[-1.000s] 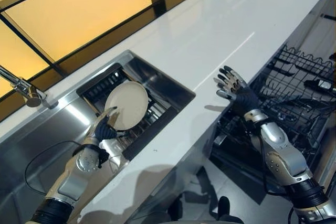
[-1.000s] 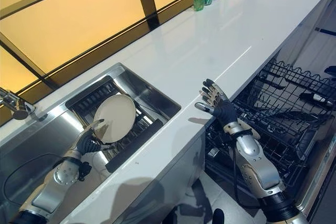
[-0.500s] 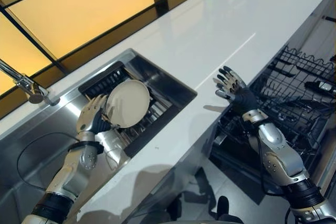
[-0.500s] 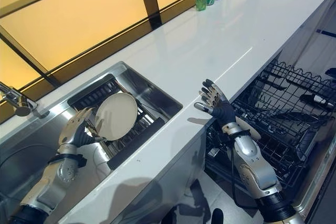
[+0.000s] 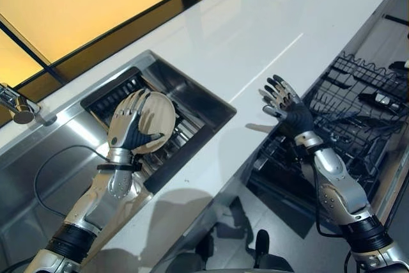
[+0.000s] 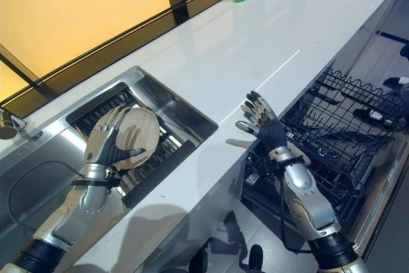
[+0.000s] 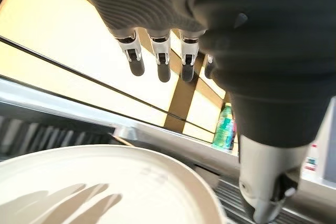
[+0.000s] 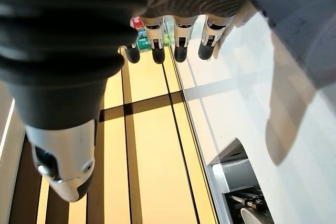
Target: Pick up plates and place into dishwasher.
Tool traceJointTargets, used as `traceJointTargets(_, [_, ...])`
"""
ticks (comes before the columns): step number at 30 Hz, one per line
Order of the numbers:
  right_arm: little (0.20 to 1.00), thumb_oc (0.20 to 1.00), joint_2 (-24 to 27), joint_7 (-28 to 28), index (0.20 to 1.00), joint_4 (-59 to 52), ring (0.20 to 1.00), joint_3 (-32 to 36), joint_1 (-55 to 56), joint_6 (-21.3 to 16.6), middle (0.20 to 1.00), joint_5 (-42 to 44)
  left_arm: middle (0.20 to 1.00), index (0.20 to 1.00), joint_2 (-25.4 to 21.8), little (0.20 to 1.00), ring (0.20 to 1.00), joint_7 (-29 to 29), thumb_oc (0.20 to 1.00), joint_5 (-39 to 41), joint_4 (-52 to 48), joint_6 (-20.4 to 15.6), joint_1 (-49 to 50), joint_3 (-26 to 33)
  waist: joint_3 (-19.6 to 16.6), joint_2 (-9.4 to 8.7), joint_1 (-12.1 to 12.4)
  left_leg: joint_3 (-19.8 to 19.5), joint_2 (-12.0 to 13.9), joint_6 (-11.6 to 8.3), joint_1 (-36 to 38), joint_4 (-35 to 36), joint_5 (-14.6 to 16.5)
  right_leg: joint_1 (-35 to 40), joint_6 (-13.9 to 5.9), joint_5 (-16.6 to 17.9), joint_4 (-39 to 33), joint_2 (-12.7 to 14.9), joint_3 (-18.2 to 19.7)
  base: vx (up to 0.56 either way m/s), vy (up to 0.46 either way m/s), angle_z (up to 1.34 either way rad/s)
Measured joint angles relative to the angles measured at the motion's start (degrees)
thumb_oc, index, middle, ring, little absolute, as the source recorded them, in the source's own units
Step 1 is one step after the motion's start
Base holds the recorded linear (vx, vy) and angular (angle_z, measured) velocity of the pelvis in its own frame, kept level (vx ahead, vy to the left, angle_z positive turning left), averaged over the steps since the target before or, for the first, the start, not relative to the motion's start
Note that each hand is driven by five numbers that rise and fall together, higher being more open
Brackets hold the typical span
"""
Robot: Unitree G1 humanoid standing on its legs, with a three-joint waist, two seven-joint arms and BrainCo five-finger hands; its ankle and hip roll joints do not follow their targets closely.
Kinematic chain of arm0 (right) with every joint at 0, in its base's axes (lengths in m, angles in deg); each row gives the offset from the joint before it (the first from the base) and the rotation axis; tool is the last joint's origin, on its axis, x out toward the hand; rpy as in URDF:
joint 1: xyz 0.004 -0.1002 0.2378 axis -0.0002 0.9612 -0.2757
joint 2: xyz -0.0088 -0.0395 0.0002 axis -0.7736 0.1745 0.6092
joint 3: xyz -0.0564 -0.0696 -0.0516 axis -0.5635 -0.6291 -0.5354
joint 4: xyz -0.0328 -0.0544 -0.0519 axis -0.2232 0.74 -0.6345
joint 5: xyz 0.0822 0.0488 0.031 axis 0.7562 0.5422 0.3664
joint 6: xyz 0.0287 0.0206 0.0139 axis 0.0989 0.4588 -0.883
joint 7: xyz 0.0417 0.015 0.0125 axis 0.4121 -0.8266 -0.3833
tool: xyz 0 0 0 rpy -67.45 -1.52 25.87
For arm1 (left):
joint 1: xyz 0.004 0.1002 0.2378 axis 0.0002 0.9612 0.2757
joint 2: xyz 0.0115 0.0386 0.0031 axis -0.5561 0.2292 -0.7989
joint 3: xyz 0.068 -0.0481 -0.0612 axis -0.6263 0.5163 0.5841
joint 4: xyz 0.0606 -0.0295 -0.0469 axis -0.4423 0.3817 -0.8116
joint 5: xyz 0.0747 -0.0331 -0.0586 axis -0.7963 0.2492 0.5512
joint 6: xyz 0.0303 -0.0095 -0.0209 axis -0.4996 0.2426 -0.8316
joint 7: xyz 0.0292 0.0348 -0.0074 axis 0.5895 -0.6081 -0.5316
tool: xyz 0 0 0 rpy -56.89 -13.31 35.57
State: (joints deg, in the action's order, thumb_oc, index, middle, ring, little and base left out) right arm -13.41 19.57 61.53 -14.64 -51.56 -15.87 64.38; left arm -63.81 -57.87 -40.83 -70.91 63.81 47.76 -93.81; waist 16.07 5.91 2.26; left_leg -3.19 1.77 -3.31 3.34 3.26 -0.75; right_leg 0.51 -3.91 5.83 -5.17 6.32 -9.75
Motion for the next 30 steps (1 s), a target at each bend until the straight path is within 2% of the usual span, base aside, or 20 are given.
traceJointTargets(5, [1.000,1.000,0.31,0.00,1.000,-1.46,1.000,0.17,-0.39,-0.01,1.000,0.44,1.000,1.000,-0.57,1.000,1.000,0.67,1.000,-0.21,0.83,1.89,-0.38,-0.69,0.42,-0.18,-0.07,0.53,-0.05,0.01,-1.82,-0.31,-0.01,-1.95,0.07,0.38,0.03,-0.02,0.67,-0.10,-0.002,-0.06])
traceJointTargets(10, [1.000,1.000,0.32,-0.13,1.000,-2.41,1.000,0.26,-1.83,-1.28,1.000,0.49,1.000,1.000,-0.86,1.000,1.000,2.91,1.000,1.74,1.14,1.83,-1.00,-2.24,3.15,-0.71,-0.12,0.95,-0.04,0.01,-2.27,-0.52,-0.02,-2.53,0.35,0.84,0.02,-0.08,1.17,-0.03,-0.016,-0.05])
traceJointTargets(23, [1.000,1.000,0.16,-0.18,1.000,-1.46,1.000,2.32,-1.49,-1.46,1.000,0.42,1.000,1.000,-0.78,1.000,1.000,6.78,1.000,7.79,0.86,1.99,-0.53,0.53,3.29,-0.61,0.15,0.25,-0.25,0.02,-2.02,-0.77,-0.02,-1.81,0.15,0.68,0.01,0.16,0.70,0.02,0.020,0.03])
traceJointTargets(30, [1.000,1.000,0.40,-0.06,1.000,-1.92,1.000,2.30,-2.88,-1.21,1.000,0.44,1.000,1.000,-0.58,1.000,1.000,3.10,1.000,5.91,1.90,7.81,-0.94,0.18,3.69,0.31,-0.14,0.27,-0.32,0.02,-3.27,-1.28,-0.02,-3.00,0.09,0.75,0.17,0.21,0.84,-0.06,0.002,-0.01])
